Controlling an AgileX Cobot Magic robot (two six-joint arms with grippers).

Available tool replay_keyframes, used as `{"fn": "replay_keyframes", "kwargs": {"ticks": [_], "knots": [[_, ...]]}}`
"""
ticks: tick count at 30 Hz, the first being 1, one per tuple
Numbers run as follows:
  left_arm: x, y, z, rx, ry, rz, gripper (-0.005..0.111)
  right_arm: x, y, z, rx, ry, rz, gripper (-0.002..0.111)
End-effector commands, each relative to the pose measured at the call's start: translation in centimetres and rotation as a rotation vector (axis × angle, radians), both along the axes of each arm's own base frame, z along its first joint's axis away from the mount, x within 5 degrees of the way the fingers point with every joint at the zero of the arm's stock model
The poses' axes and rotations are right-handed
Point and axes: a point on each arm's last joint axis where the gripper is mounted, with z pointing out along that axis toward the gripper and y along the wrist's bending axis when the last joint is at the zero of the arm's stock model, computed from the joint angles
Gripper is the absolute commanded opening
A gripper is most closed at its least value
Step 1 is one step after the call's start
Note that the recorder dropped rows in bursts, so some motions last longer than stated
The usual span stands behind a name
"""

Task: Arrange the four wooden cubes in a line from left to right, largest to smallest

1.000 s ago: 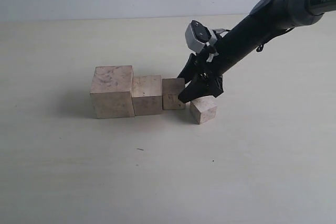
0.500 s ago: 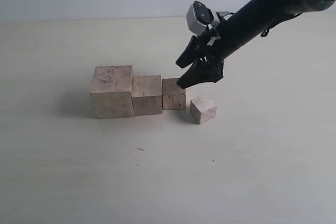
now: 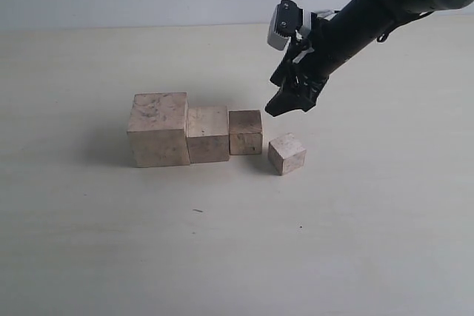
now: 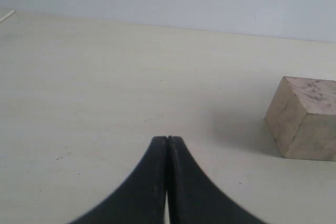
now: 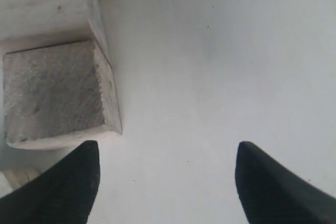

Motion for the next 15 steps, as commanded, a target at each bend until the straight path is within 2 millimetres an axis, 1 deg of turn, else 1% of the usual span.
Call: {"fn": "replay_keyframes", "kwargs": {"ticks": [1,4,11,15], "knots": [[-0.01,-0.02,0.13,-0.003,-0.016,-0.003,0.000,0.12,0.21,-1.48,0.010,0.035,-0.030,0.069],[-0.01,-0.02,0.13,-0.003,-0.016,-0.003,0.000,0.14,0.23,-1.85,0.011,0.043,-0.035,0.069],[-0.01,-0.02,0.13,-0.003,-0.016,-0.003,0.000,0.16,0.67,-1.52,0.071,0.066,-0.064,0.069],[-0.01,-0.02,0.13,-0.003,-0.016,-0.003,0.000,0.16,0.67,-1.52,0.071,0.066,-0.065,0.069]]}}
